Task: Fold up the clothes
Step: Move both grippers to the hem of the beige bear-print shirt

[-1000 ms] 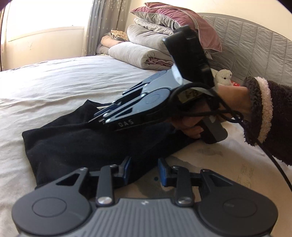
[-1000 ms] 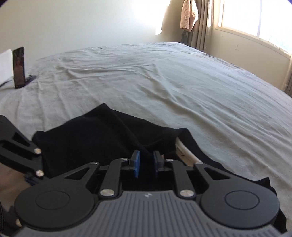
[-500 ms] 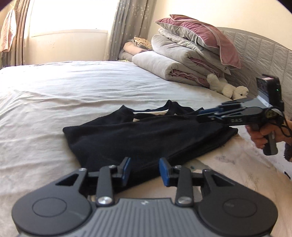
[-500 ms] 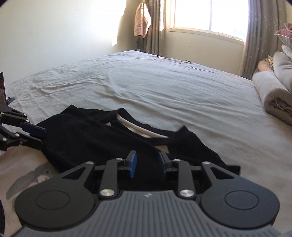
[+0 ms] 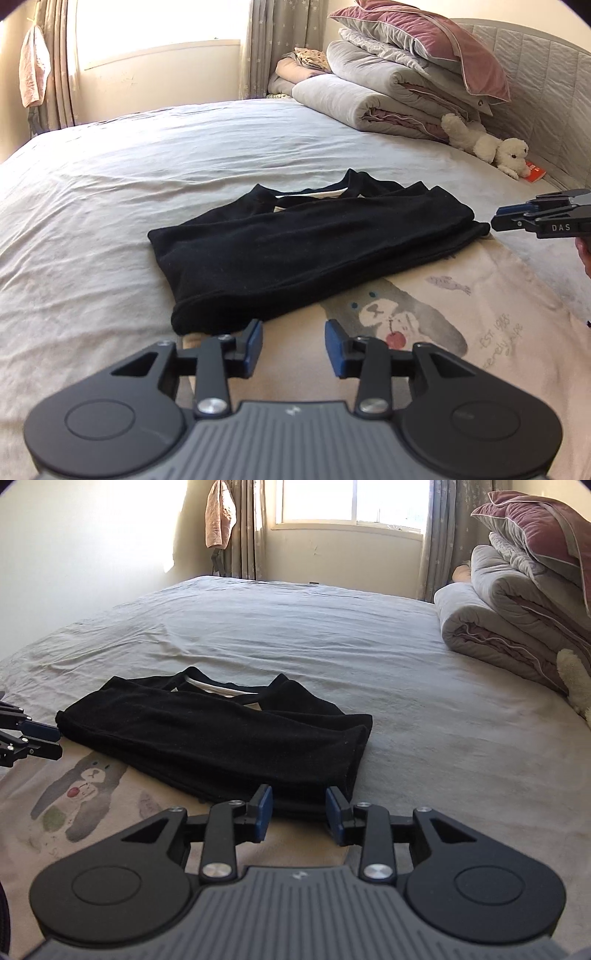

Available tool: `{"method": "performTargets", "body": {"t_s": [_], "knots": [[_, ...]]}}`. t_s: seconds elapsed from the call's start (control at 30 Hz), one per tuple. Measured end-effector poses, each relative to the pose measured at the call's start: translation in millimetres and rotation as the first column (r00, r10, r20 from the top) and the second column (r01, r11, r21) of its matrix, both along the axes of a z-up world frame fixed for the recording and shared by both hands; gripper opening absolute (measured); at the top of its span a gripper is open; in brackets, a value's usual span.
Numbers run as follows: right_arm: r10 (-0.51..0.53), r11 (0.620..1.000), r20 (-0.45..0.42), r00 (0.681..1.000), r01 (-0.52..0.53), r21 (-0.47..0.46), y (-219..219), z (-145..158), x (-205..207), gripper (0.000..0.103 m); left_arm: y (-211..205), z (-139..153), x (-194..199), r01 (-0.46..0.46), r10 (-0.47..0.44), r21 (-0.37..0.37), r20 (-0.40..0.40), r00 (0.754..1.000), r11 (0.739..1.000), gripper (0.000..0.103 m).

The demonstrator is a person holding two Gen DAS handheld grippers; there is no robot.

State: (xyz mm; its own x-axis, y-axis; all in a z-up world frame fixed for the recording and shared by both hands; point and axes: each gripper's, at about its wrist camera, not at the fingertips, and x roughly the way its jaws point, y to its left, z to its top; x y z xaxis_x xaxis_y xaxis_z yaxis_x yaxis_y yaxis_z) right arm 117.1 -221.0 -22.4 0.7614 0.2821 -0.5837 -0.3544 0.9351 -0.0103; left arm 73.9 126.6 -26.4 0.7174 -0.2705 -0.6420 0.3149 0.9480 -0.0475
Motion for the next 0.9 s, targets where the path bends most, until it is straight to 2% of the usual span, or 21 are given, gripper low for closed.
{"method": "performTargets", "body": {"t_s": [0.23, 0.43, 0.73, 0.9], "knots": [[-0.02, 0.999, -0.021, 1.0, 0.021, 0.039, -11.9, 12.5, -40.3, 0.042, -0.7, 10.7, -41.1, -0.037, 0.036, -0.012, -0.047, 0.998, 0.999, 0.041], [-0.03, 0.999, -0.043, 0.999, 0.032, 0.042, -16.4, 16.8, -71.4, 0.046, -1.9, 14.3, -72.1, -0.068, 0.069, 0.016, -0.093, 0.993, 0.998, 0.043], [-0.045, 0.999, -0.083, 0.996, 0.047, 0.013, -21.9, 20.7, -113.5, 0.052, -1.2, 16.3, -110.6, -0.076, 0.086, 0.069, -0.16, 0.983, 0.995, 0.044], [-0.056, 0.998, -0.134, 0.989, 0.054, -0.023, -22.3, 14.8, -132.4, 0.055, 4.6, 8.6, -124.2, -0.105, 0.122, 0.088, -0.223, 0.967, 0.991, 0.044]]}}
